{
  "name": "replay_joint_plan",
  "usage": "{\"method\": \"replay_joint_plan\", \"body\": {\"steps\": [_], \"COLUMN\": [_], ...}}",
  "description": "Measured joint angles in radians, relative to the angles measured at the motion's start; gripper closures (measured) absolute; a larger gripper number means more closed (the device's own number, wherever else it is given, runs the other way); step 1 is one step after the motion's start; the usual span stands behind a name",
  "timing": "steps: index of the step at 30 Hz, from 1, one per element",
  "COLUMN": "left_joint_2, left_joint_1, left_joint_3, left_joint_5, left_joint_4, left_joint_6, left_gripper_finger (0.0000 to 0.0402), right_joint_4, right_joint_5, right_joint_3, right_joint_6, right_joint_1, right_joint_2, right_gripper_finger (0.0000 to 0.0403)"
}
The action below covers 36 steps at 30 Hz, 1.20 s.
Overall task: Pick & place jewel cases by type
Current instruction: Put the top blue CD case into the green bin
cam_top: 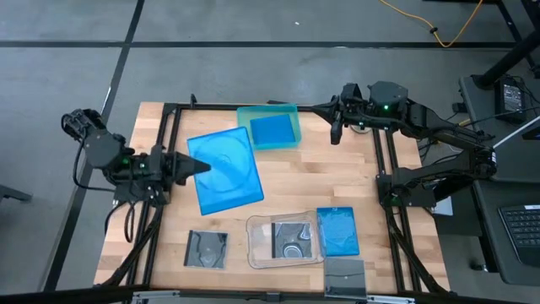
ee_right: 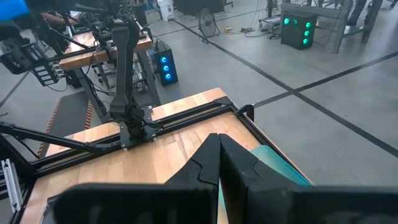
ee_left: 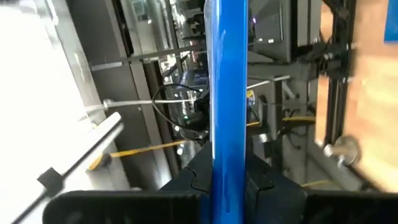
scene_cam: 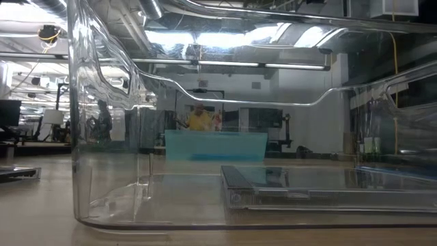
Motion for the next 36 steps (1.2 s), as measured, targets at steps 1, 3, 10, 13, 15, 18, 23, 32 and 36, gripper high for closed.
{"method": "replay_joint_plan", "body": {"steps": [1,3,10,13,15,18,23,32,36], "left_joint_2": [0.000,0.000,0.000,0.000,0.000,0.000,0.000,0.000,0.003], "left_joint_1": [0.000,0.000,0.000,0.000,0.002,0.013,0.034,0.077,0.106], "left_joint_3": [0.000,0.000,0.000,0.000,0.000,0.000,0.000,0.000,0.000], "left_joint_5": [0.000,0.000,0.001,0.015,0.033,0.039,0.037,0.031,0.015], "left_joint_4": [0.000,0.000,0.000,0.000,0.000,0.000,0.000,0.000,0.000], "left_joint_6": [-0.044,-0.142,-0.468,-0.610,-0.712,-0.864,-1.151,-1.715,-1.965], "left_gripper_finger": [0.0383,0.0383,0.0383,0.0383,0.0383,0.0383,0.0383,0.0384,0.0384], "right_joint_4": [0.000,0.000,0.000,0.000,0.000,0.001,0.002,0.020,0.033], "right_joint_5": [0.000,0.000,0.000,0.000,0.000,0.000,0.000,0.000,0.001], "right_joint_3": [0.000,0.000,0.000,0.000,0.000,0.000,0.000,0.000,0.000], "right_joint_6": [0.000,0.000,-0.003,-0.004,-0.004,0.000,-0.012,-0.116,-0.177], "right_joint_1": [0.000,0.000,0.000,0.000,0.000,0.002,0.019,0.076,0.097], "right_joint_2": [0.000,0.000,0.000,0.000,0.000,0.000,0.000,0.000,0.000], "right_gripper_finger": [0.0395,0.0395,0.0395,0.0395,0.0395,0.0395,0.0395,0.0395,0.0395]}}
